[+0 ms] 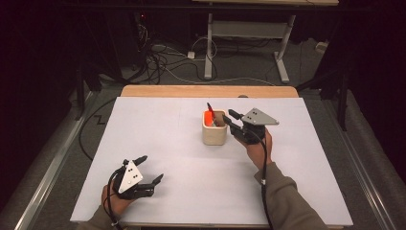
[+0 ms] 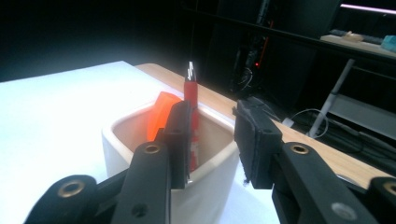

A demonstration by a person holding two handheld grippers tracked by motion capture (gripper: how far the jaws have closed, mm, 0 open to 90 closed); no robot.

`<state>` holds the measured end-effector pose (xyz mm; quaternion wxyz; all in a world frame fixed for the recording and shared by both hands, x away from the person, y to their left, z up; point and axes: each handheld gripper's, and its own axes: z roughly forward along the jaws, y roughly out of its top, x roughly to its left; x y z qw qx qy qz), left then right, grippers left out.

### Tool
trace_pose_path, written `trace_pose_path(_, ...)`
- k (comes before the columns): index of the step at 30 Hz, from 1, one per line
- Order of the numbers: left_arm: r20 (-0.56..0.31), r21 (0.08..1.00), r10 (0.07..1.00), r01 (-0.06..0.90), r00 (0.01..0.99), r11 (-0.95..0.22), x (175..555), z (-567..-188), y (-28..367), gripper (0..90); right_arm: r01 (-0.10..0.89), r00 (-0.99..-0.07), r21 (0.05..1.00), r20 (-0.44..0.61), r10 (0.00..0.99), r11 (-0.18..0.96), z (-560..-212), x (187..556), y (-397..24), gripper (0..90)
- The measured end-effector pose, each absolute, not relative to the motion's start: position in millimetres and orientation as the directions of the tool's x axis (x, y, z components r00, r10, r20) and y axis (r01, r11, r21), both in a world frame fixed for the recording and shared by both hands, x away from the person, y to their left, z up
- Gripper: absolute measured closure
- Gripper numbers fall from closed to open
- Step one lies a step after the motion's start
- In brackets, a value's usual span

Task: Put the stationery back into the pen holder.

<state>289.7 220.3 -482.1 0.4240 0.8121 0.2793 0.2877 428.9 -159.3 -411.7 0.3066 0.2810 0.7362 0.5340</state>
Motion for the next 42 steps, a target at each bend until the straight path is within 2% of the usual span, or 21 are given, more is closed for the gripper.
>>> trace_pose_path(9, 0.232, 0.846, 0.695, 0.212, 0.68, -0.489, 290, -482, 220, 18.5, 0.088, -0.656, 0.952, -0.166, 0.736, 0.293, -412, 425, -162, 54.9)
trace_pose_path(11, 0.231, 0.846, 0.696, 0.213, 0.68, -0.489, 290, -482, 220, 18.5, 0.09, -0.647, 0.949, -0.176, 0.742, 0.303, -412, 424, -160, 48.6)
trace_pose_path(23, 0.237, 0.849, 0.7, 0.206, 0.673, -0.486, 289, -481, 220, 18.5, 0.116, -0.618, 0.937, -0.19, 0.763, 0.328, -413, 420, -161, 28.0)
trace_pose_path(33, 0.243, 0.845, 0.697, 0.205, 0.675, -0.493, 290, -481, 219, 18.5, 0.087, -0.619, 0.925, -0.24, 0.748, 0.369, -407, 408, -161, 20.0)
trace_pose_path(42, 0.248, 0.844, 0.694, 0.201, 0.676, -0.497, 289, -480, 219, 18.5, 0.066, -0.629, 0.91, -0.28, 0.725, 0.409, -405, 397, -164, 20.0)
